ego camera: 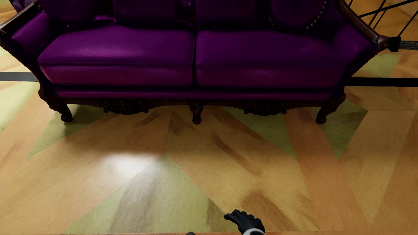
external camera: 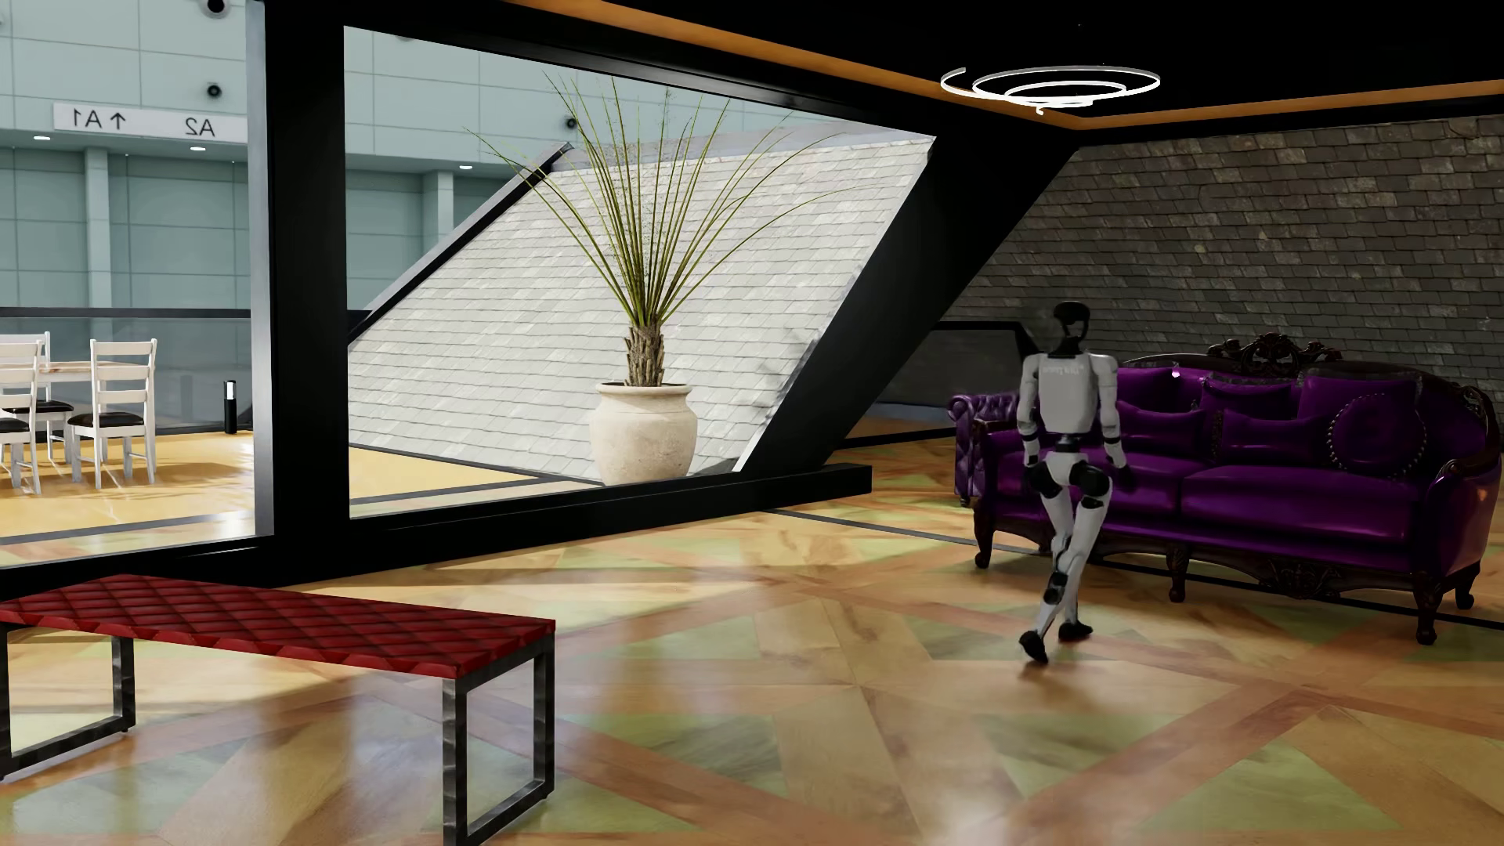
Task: Approach the sofa
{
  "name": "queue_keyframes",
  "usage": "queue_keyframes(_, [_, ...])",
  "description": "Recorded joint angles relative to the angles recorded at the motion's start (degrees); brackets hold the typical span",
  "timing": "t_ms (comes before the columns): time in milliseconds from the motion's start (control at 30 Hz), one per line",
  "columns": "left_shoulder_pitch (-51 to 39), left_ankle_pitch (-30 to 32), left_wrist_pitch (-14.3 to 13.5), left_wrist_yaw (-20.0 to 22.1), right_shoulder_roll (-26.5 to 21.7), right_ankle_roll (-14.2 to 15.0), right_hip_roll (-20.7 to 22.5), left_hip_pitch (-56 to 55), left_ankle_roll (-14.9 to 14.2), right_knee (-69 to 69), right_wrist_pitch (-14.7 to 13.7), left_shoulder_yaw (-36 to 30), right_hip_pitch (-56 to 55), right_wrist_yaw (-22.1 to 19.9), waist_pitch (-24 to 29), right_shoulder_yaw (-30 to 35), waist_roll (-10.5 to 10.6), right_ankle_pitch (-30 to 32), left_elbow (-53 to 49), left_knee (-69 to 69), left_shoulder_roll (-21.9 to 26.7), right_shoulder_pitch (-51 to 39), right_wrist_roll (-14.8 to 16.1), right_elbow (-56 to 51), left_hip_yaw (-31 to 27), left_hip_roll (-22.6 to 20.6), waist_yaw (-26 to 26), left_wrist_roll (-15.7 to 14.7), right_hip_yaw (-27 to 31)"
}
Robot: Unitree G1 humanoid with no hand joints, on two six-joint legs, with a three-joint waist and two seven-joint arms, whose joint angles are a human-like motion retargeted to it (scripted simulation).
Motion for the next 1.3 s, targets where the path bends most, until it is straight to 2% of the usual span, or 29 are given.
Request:
queue_keyframes(33, [-0.38,-2.06,0.35,0.05,-0.52,6.06,-0.91,1.75,1.51,7.16,1.25,0.9,-2.34,2.5,-0.18,0.61,-1.04,5.66,1.0,0.91,-0.79,1.08,-0.5,2.67,1.43,-0.96,0.16,0.08,1.53])
queue_keyframes(67, [-1.41,-3.95,0.95,-0.31,-2.01,11.6,-1.43,3.54,2.4,16.18,1.09,2.0,-6.02,6.61,-0.24,2.71,-1.88,11.47,1.47,1.29,-1.8,1.87,-2.35,4.27,3.16,-1.73,0.47,-0.03,2.32])
queue_keyframes(100, [-2.12,-5.92,0.78,-0.28,-4.62,11.86,-2.62,5.1,2.7,25.82,-0.62,2.7,-11.07,10.99,-0.17,5.78,-2.48,17.5,1.31,1.81,-2.86,1.95,-5.02,4.76,5.29,-2.06,1.24,-0.28,-0.88])
queue_keyframes(133, [-2.95,-7.86,0.08,0.0,-7.64,11.87,-4.63,6.95,2.6,34.57,-2.83,2.51,-16.61,14.1,-0.02,8.18,-3.05,19.77,0.8,2.0,-3.53,1.99,-7.13,3.79,7.14,-2.41,1.78,-0.27,-2.34])
queue_keyframes(167, [-3.2,-9.77,-2.15,1.22,-10.42,11.87,-6.21,8.92,2.27,41.25,-4.24,1.56,-22.01,15.31,0.18,8.67,-3.69,16.07,1.16,2.17,-3.51,2.52,-7.48,1.79,8.54,-3.05,1.9,0.26,-1.37])
queue_keyframes(200, [-4.38,-11.69,-3.56,1.81,-12.54,11.98,-8.78,10.94,1.91,45.51,-4.39,0.11,-27.12,14.88,0.42,6.98,-4.34,12.05,1.51,2.46,-3.15,3.56,-5.87,-0.53,9.44,-3.88,1.74,1.24,-1.23])
queue_keyframes(233, [-6.37,-13.43,-4.45,2.04,-14.14,11.87,-11.97,12.99,1.86,46.77,-3.7,-1.01,-31.61,13.21,0.68,3.57,-4.96,8.53,2.55,2.81,-2.69,5.19,-3.02,-2.86,9.58,-4.96,1.12,2.35,-0.95])
queue_keyframes(300, [-9.69,-16.01,-5.09,2.34,-13.53,4.81,-17.99,17.22,1.71,40.89,0.5,-2.27,-38.23,7.05,1.09,-4.67,-5.88,-1.35,3.8,2.9,-2.31,7.98,3.36,-5.77,8.43,-7.16,-0.67,3.6,-4.02])
queue_keyframes(333, [-11.29,-16.84,-5.01,2.45,-12.58,2.81,-20.24,19.36,1.46,34.09,2.45,-2.74,-40.28,3.96,1.16,-8.68,-6.15,-3.76,3.82,2.36,-2.1,9.08,6.1,-7.06,7.49,-8.08,-1.67,3.72,-6.12])
queue_keyframes(367, [-12.76,-17.24,-5.01,2.62,-11.45,0.56,-21.35,21.46,1.28,25.58,3.82,-3.21,-41.55,1.6,1.1,-11.5,-6.29,-3.82,3.62,1.31,-1.76,9.81,8.01,-7.96,6.49,-8.73,-2.64,3.77,-8.04])
queue_keyframes(400, [-13.96,-17.48,-5.22,2.78,-10.49,0.07,-21.56,23.42,1.04,15.92,4.5,-3.68,-42.24,0.59,0.96,-12.68,-6.31,-1.31,3.16,0.09,-1.38,10.18,8.79,-8.32,5.54,-9.16,-3.52,3.65,-9.34])
queue_keyframes(467, [-15.5,-17.68,-6.22,3.02,-9.31,-0.55,-19.82,27.47,0.38,-3.09,3.95,-4.61,-42.26,2.07,0.69,-11.55,-6.14,5.04,1.63,-3.06,-0.67,10.56,7.47,-8.04,3.61,-9.69,-4.91,2.69,-9.12])
queue_keyframes(533, [-16.19,-18.47,-6.93,3.23,-8.32,2.84,-18.65,31.3,-0.28,-13.85,3.0,-5.88,-41.65,2.93,0.66,-10.11,-5.89,4.14,0.42,-4.61,-0.33,11.48,4.68,-7.72,1.57,-10.12,-5.71,1.72,-8.04])
queue_keyframes(600, [-15.87,-18.54,-6.65,3.3,-5.85,-0.35,-17.39,34.81,-0.57,-11.98,4.19,-6.86,-40.6,1.4,0.56,-10.6,-5.47,12.01,-0.07,-4.75,-0.05,12.83,2.92,-6.92,-0.96,-9.6,-6.33,1.36,-6.27])
queue_keyframes(633, [-15.14,-17.23,-6.11,3.57,-4.36,0.36,-17.29,36.38,-0.83,-10.72,5.62,-6.74,-39.26,0.67,0.37,-11.12,-4.98,14.73,0.12,-3.88,-0.09,13.28,2.25,-5.75,-1.98,-8.86,-6.5,1.06,-6.93])
queue_keyframes(700, [-12.68,-11.6,-3.81,3.91,-1.76,1.3,-16.45,36.99,-0.6,-10.08,9.22,-5.41,-36.31,0.23,-0.25,-11.49,-3.23,13.64,1.74,-0.43,-0.61,13.0,0.44,-2.19,-3.06,-6.31,-6.65,0.38,-9.26])
queue_keyframes(733, [-11.44,-7.43,-2.85,2.61,-0.85,1.33,-15.92,35.7,-0.39,-10.04,10.32,-5.3,-34.92,0.66,-0.51,-11.65,-2.23,12.17,2.73,3.09,-0.72,12.49,-0.09,-0.79,-3.47,-4.86,-6.65,0.41,-10.56])
queue_keyframes(767, [-10.47,-3.48,-2.87,0.07,-0.35,0.87,-15.56,33.12,-1.65,-9.82,10.26,-6.22,-33.88,1.51,-0.62,-11.67,-1.35,10.84,3.34,8.51,-0.28,11.85,-0.31,-0.13,-3.8,-3.49,-6.62,0.88,-11.95])
queue_keyframes(800, [-9.72,0.11,-4.01,-2.85,-0.28,0.2,-15.3,29.48,-3.33,-8.95,8.97,-7.99,-33.39,2.7,-0.53,-11.23,-0.56,9.35,3.27,15.63,0.92,11.02,-0.53,-0.06,-2.2,-1.33,-6.6,1.86,-13.31])
queue_keyframes(833, [-9.07,3.39,-5.57,-5.02,-0.46,-0.54,-14.86,25.35,-6.49,-7.29,6.79,-9.87,-33.36,4.19,-0.26,-10.27,0.24,7.67,2.51,23.78,2.74,9.94,-0.84,-0.3,0.07,1.79,-6.49,3.11,-14.63])
queue_keyframes(867, [-8.39,5.95,-6.6,-5.78,-0.89,-1.29,-14.19,21.11,-8.7,-5.71,4.36,-10.91,-33.28,5.89,0.05,-8.95,1.14,6.04,1.4,31.68,4.5,8.58,-1.24,-0.61,2.76,6.05,-6.25,4.02,-15.94])
queue_keyframes(900, [-7.38,5.75,-6.48,-5.17,-2.02,-1.97,-13.4,17.3,-9.62,-4.94,1.73,-10.65,-32.71,7.46,0.31,-7.64,2.11,4.76,0.17,38.29,5.48,7.1,-1.83,-0.6,4.87,10.0,-5.84,4.06,-17.08])
queue_keyframes(933, [-6.57,2.43,-5.1,-3.58,-2.96,-2.37,-12.57,13.47,-9.0,-4.5,0.19,-9.4,-31.87,8.7,0.54,-6.32,3.0,3.63,-0.59,43.21,5.29,5.0,-2.77,-0.27,5.17,11.58,-5.37,3.29,-17.97])
queue_keyframes(1000, [-4.59,-0.31,-2.68,-0.43,-4.71,-2.85,-11.54,8.25,-11.76,-3.61,-0.17,-5.63,-30.18,9.32,0.75,-4.5,4.17,1.56,-2.0,45.91,4.2,0.41,-4.82,0.51,5.85,13.04,-4.77,0.61,-18.98])
queue_keyframes(1100, [-2.75,-5.94,-2.73,-0.05,-6.07,-3.24,-11.26,6.94,-11.44,-2.89,1.64,-3.83,-27.85,7.14,0.63,-6.07,4.78,-0.88,-3.84,35.17,3.36,-5.12,-4.49,0.39,12.05,17.9,-3.98,-0.64,-19.23])
queue_keyframes(1133, [-2.54,-7.9,-2.92,-0.59,-6.29,-3.29,-11.29,7.51,-10.95,-3.15,1.73,-3.99,-26.93,6.24,0.52,-7.01,4.76,-1.4,-4.2,28.91,3.32,-6.3,-3.65,-0.26,13.52,18.4,-3.72,-0.27,-19.23])
queue_keyframes(1167, [-2.86,-8.74,-2.98,-1.03,-6.78,-3.29,-11.41,8.27,-11.64,-3.68,1.32,-4.03,-25.94,5.62,0.37,-7.72,4.63,-1.78,-4.03,21.91,3.18,-7.06,-2.79,-1.33,14.22,18.28,-3.62,-0.06,-19.3])
queue_keyframes(1267, [-4.56,-5.5,-2.9,-1.17,-8.16,-2.92,-12.3,12.27,-12.32,-6.18,-0.23,-4.36,-23.39,4.13,-0.37,-7.61,4.05,-2.23,-2.88,1.22,2.01,-7.62,-1.06,-4.54,21.05,19.43,-3.98,0.82,-20.29])
queue_keyframes(1300, [-5.37,-3.53,-3.04,-1.32,-8.57,-2.67,-12.67,13.65,-10.24,-7.22,-0.53,-4.92,-22.65,3.93,-0.67,-7.3,3.87,-2.2,-2.46,-4.13,1.6,-7.17,-0.52,-5.26,25.8,20.24,-4.28,1.47,-20.93])
